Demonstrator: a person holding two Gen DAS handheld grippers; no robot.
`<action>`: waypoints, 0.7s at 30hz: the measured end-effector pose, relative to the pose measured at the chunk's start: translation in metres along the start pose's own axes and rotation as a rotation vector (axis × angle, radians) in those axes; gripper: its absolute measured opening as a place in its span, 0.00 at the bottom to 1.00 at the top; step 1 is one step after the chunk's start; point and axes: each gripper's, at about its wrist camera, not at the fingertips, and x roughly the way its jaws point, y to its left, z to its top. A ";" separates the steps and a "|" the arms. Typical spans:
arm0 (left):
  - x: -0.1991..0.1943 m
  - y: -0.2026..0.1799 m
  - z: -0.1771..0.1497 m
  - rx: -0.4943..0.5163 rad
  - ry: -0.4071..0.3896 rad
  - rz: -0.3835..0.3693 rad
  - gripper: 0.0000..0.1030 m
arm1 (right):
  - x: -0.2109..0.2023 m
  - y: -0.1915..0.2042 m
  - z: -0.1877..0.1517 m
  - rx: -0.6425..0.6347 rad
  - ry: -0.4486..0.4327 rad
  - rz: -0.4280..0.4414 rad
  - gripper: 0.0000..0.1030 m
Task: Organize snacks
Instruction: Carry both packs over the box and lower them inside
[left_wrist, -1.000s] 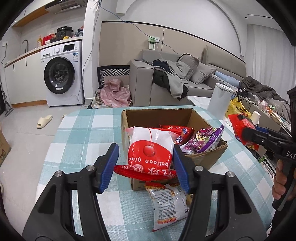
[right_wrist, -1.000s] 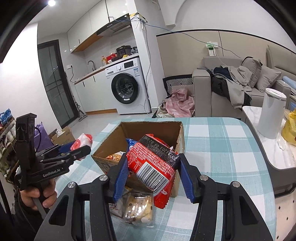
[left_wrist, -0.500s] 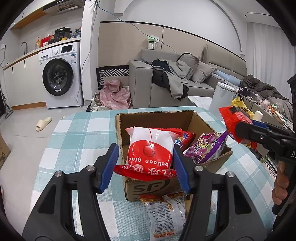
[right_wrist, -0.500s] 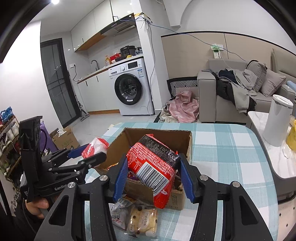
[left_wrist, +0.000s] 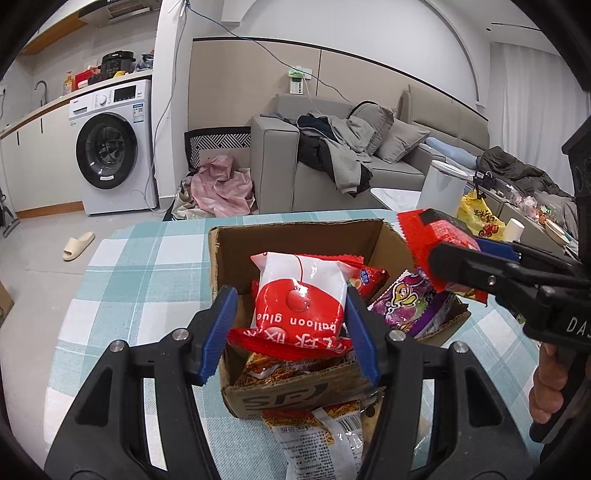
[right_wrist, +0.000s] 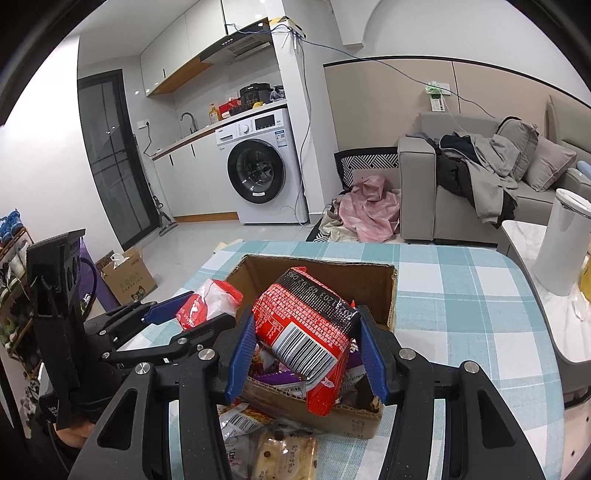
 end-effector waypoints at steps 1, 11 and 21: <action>0.003 -0.001 0.000 0.003 0.002 0.002 0.54 | 0.001 0.001 0.001 0.000 0.003 0.001 0.52; 0.023 0.001 -0.001 -0.006 0.016 0.001 0.54 | 0.024 -0.001 0.003 0.002 0.026 -0.023 0.52; 0.038 -0.002 -0.005 0.023 0.035 0.002 0.54 | 0.049 -0.010 0.002 0.024 0.073 -0.025 0.52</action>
